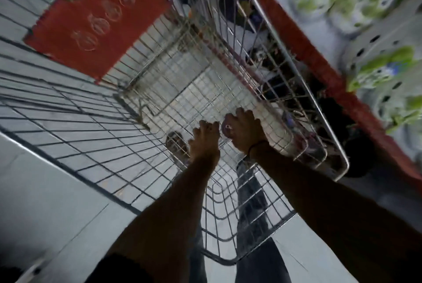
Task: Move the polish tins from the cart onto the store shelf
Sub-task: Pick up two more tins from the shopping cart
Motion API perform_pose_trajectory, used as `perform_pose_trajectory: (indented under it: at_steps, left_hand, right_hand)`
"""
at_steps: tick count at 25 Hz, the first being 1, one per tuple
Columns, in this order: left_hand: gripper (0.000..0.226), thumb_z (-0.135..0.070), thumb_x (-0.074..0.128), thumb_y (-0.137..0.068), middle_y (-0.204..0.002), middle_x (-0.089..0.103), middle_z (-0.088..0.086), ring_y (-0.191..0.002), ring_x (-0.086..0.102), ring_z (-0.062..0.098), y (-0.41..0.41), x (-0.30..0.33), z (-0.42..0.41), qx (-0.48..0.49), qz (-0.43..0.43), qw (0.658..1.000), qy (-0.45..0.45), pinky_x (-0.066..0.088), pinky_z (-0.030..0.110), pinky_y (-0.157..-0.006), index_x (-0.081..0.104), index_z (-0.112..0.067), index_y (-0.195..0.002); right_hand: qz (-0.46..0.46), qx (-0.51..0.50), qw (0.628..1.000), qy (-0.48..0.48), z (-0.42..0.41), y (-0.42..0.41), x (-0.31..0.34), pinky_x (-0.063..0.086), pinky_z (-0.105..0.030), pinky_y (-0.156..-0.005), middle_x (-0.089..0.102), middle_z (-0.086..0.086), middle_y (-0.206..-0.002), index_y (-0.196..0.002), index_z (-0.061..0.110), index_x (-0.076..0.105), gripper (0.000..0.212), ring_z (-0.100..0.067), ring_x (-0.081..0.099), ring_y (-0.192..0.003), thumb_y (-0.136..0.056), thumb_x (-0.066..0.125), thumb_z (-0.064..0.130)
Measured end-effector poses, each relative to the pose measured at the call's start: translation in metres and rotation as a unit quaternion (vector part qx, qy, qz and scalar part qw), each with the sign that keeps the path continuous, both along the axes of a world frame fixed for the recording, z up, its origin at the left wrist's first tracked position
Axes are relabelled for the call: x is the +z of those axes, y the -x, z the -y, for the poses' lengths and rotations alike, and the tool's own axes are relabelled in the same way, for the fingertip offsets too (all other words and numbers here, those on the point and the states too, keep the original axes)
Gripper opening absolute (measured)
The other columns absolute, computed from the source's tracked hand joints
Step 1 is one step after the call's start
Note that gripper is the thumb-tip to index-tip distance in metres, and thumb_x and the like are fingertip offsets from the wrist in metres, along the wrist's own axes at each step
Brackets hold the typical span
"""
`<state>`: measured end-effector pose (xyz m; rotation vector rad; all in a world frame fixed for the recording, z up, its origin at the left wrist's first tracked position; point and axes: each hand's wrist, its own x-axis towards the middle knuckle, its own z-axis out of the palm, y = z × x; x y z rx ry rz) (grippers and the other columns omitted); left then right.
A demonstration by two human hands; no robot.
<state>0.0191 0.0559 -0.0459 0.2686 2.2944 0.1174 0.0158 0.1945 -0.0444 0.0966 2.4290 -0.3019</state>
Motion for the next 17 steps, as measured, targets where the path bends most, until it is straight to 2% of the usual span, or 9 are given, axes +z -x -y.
perform_pose_trajectory:
  at_steps: [2,4,7,9,11,14,17]
  left_hand:
    - [0.082,0.0,0.074,-0.079,-0.149,0.036,0.019,-0.13,0.047,0.043,-0.001,0.001,0.006,-0.027,-0.015,1.0,0.002,0.054,0.054,-0.092,0.036,-0.021,-0.148]
    - [0.078,0.0,0.076,-0.078,-0.146,0.04,0.018,-0.129,0.049,0.043,0.007,0.018,0.02,-0.019,-0.011,1.0,-0.009,0.058,0.055,-0.094,0.041,-0.019,-0.145]
    - [0.073,-0.012,0.08,-0.076,-0.139,0.043,0.016,-0.127,0.048,0.04,0.034,0.079,0.047,0.024,-0.033,0.998,-0.04,0.059,0.056,-0.091,0.044,-0.018,-0.14]
    - [0.067,-0.009,0.075,-0.074,-0.135,0.043,0.015,-0.124,0.048,0.04,0.056,0.121,0.061,0.004,-0.056,0.997,-0.06,0.06,0.053,-0.087,0.048,-0.016,-0.135]
    - [0.063,-0.008,0.071,-0.073,-0.132,0.043,0.013,-0.12,0.05,0.041,0.084,0.172,0.072,-0.021,-0.098,0.992,-0.075,0.059,0.052,-0.083,0.053,-0.017,-0.133]
    - [0.07,-0.021,0.076,-0.07,-0.132,0.05,0.012,-0.117,0.056,0.039,0.129,0.256,0.08,-0.013,-0.188,0.973,-0.131,0.059,0.048,-0.086,0.057,-0.02,-0.138]
    - [0.079,-0.026,0.079,-0.065,-0.131,0.059,0.015,-0.119,0.059,0.037,0.171,0.332,0.066,0.008,-0.272,0.93,-0.245,0.054,0.044,-0.096,0.057,-0.01,-0.139]
  right_hand:
    - [0.002,-0.006,1.0,-0.002,0.001,-0.002,0.003,0.051,-0.05,-0.092,0.048,-0.015,-0.138,-0.135,0.012,0.052,0.055,-0.039,0.05,-0.125,-0.085,0.072,0.024]
    - [0.025,-0.03,0.999,0.012,0.003,-0.001,0.02,0.054,-0.047,-0.096,0.049,-0.014,-0.137,-0.136,0.011,0.051,0.068,-0.037,0.052,-0.125,-0.078,0.08,0.027]
    - [0.03,-0.052,0.997,0.052,0.007,0.011,0.081,0.054,-0.047,-0.1,0.05,-0.013,-0.139,-0.139,0.009,0.048,0.082,-0.036,0.051,-0.127,-0.071,0.087,0.035]
    - [-0.007,-0.049,0.996,0.069,0.011,0.028,0.123,0.055,-0.046,-0.094,0.056,-0.013,-0.132,-0.133,0.009,0.051,0.081,-0.036,0.054,-0.121,-0.066,0.087,0.037]
    - [-0.075,-0.035,0.994,0.076,0.015,0.052,0.176,0.056,-0.042,-0.087,0.062,-0.013,-0.12,-0.122,0.008,0.056,0.074,-0.037,0.06,-0.111,-0.061,0.084,0.039]
    - [-0.198,-0.039,0.973,0.114,0.019,0.09,0.261,0.056,-0.039,-0.083,0.068,-0.015,-0.11,-0.118,0.007,0.059,0.071,-0.035,0.066,-0.102,-0.059,0.081,0.042]
    - [-0.373,-0.049,0.916,0.137,0.005,0.116,0.338,0.055,-0.036,-0.073,0.072,-0.011,-0.099,-0.114,0.014,0.061,0.071,-0.033,0.067,-0.09,-0.056,0.081,0.05]
